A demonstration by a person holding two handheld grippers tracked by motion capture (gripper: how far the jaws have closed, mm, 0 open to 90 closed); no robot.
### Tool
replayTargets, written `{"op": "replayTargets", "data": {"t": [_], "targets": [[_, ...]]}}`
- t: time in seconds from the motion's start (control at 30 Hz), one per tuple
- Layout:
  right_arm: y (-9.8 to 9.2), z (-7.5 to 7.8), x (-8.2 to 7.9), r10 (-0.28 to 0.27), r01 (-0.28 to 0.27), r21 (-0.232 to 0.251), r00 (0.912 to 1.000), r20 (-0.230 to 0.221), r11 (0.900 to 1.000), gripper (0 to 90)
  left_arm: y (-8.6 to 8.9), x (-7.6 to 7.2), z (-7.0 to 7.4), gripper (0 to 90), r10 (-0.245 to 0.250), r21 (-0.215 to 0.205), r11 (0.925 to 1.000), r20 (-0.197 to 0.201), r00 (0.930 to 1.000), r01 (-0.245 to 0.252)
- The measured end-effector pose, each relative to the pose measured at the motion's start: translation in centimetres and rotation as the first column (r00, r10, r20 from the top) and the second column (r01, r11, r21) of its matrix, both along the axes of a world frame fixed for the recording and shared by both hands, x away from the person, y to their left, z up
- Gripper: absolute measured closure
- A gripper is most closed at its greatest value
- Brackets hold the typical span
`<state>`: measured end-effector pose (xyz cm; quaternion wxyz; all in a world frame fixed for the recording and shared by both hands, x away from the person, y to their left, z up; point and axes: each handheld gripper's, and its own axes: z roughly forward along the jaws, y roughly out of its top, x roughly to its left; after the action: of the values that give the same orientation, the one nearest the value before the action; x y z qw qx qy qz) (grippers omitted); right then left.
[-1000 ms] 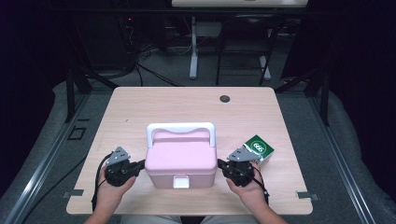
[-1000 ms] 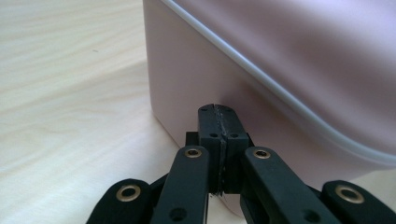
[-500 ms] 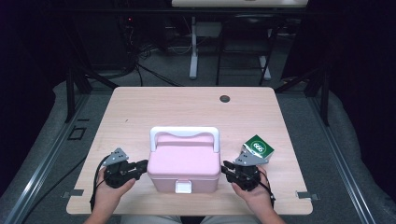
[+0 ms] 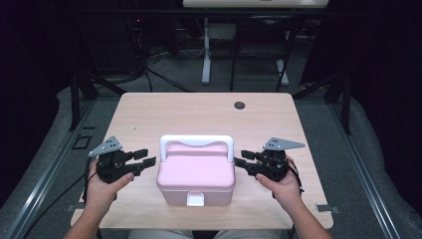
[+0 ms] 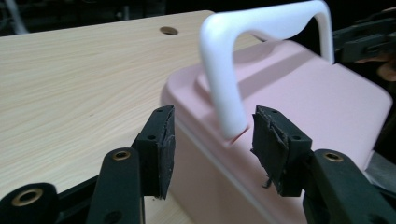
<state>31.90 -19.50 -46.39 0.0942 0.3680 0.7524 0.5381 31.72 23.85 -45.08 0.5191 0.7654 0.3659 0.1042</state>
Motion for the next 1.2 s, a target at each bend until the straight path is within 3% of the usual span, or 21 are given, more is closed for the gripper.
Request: {"op": "replayTargets", "data": {"t": [0.1,0.2,0.23,0.37,0.4,0.43,0.6,0.7,0.87,0.93,1.1,1.2], "targets": [[0.6,-0.3,0.8,0.022,-0.022,0.022,0.9996,-0.019,1.000,53.2,-1.2,0.3,-0.3,47.7,-0.027,0.008,0.9996,-0.001,0.9996,0.027],[1.3,-0.7,1.1,0.041,-0.041,0.037,0.9991,-0.002,0.998,56.9,-2.2,0.6,-0.9,48.6,-0.047,0.024,0.9986,-0.010,0.9988,0.048],[1.4,-0.7,1.1,0.046,-0.046,0.040,0.9989,0.002,0.998,59.1,-2.3,0.6,-1.0,50.7,-0.054,0.002,0.9986,-0.013,0.9985,0.054],[1.6,-0.5,0.8,0.058,-0.059,0.026,0.9979,0.028,0.998,66.9,-2.3,0.6,-1.0,59.2,-0.035,0.006,0.9994,0.006,0.9994,0.035],[1.7,-0.4,0.3,0.067,-0.067,-0.001,0.9959,0.060,0.998,72.6,-2.1,0.4,-0.9,71.0,-0.033,0.018,0.9993,0.025,0.9991,0.033],[1.8,-0.3,0.1,0.067,-0.066,-0.011,0.9952,0.071,0.998,74.2,-2.1,0.2,-0.9,72.5,-0.035,0.019,0.9992,0.033,0.9989,0.034],[1.9,-0.4,-0.6,0.060,-0.056,-0.036,0.9902,0.126,0.998,75.0,-2.1,-0.4,-1.0,73.6,-0.026,0.023,0.9994,0.060,0.9978,0.024],[2.0,-0.4,-0.7,0.057,-0.052,-0.038,0.9895,0.133,0.998,75.1,-2.3,-0.5,-1.0,73.6,-0.020,0.035,0.9992,0.072,0.9972,0.018],[2.1,-0.1,-0.5,0.063,-0.057,-0.052,0.9910,0.118,0.997,75.1,-2.4,-0.4,-0.4,73.7,-0.027,0.071,0.9972,0.056,0.9981,0.023],[2.1,0.2,-0.2,0.064,-0.058,-0.056,0.9913,0.115,0.997,75.1,-2.3,-0.2,0.1,73.7,-0.027,0.061,0.9978,0.050,0.9984,0.024],[2.0,2.3,1.3,0.042,-0.044,0.022,0.9943,0.098,0.999,74.9,-2.1,0.8,2.1,72.9,-0.012,0.024,0.9997,0.052,0.9986,0.011],[1.9,3.1,2.7,0.030,-0.034,0.087,0.9989,0.037,0.996,75.0,-1.9,1.9,3.7,68.7,0.005,0.039,0.9992,0.068,0.9977,-0.008]]}}
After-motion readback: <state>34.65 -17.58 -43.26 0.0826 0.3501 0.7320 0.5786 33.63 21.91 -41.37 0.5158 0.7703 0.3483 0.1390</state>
